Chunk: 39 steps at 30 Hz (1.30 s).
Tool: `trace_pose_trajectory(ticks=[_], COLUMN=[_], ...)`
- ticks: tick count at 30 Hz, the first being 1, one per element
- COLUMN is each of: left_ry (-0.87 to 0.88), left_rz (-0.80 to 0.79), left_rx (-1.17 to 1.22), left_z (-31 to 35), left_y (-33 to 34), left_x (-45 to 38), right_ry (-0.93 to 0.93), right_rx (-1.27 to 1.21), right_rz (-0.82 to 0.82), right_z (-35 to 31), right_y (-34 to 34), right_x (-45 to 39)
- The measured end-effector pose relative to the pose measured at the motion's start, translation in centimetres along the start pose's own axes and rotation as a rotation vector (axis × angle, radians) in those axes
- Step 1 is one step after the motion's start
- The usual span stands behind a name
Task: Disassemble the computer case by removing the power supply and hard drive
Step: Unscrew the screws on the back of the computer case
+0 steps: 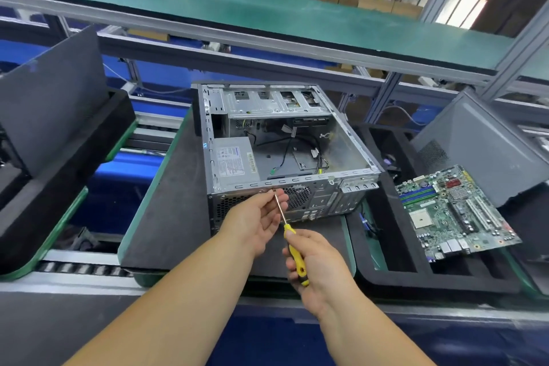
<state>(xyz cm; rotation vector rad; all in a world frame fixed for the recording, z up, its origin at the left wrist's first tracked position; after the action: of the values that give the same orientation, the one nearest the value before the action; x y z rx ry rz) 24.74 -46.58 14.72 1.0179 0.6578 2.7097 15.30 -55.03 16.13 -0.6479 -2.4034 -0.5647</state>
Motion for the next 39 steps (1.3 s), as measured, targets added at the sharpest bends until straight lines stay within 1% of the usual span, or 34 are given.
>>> trace_pose_trajectory(ticks=[2,6,10,12,15,19,27,32,36,39], left_ry=[0.013,0.043,0.065,0.063,0.056,0.048,0.076,0.079,0.097,0.093], left_rz=[0.022,0.071,0.081,0.062,0.03,0.028,0.07,0.109,0.117,0.076], left_rx=[-0.013,-0.061,-0.083,-0.084,-0.06,-0.023,0.034,0.075,0.027,-0.153], left_z=[0.0,-0.2,-0.5,-0.6,-0.5,-0.5,-1.2,-1.4,-2.4,-3.8], left_y=[0.3,0.5,0.2,0.0,-0.2,-0.1,-0.1,0.6,1.9,3.8], left_x=[0.2,0.0,-0.6,-0.7,-0.7,-0.5,-0.9,-0.7,0.1,0.9], right_ry=[0.039,0.165,0.201,0.143,0.026,0.017,-0.071,-0.138,-0.203,-0.271], right_rx=[-0.03,-0.17,-0.096,-0.053,-0.051,-0.045,0.263,0.312,0.231,0.211], right_rz=[-0.004,-0.06,-0.033,-0.037,-0.04,-0.046,-0.063,-0.07,-0.074,-0.074], right_z=[-0.3,-0.7,-0.6,-0.2,0.3,0.4,0.0,-0.6,-1.5,-2.7], right_y=[0.2,0.5,0.5,0.1,-0.6,-0.5,-1.2,-2.7,-4.5,-6.5], right_x=[0.1,0.9,0.7,0.6,0.5,0.3,0.0,0.3,-0.2,-0.8])
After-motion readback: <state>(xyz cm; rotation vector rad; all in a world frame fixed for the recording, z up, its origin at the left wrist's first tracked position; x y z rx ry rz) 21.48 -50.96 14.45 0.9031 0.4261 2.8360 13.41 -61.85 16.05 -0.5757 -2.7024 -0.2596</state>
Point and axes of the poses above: each hand's wrist, its own x-axis away from the middle knuckle, its own y-axis out of the palm, z = x × y, the point moved 1 cm from there along -x, towards the middle knuckle, and after that the axes turned 7 degrees about -x, right-handed, at the moved point
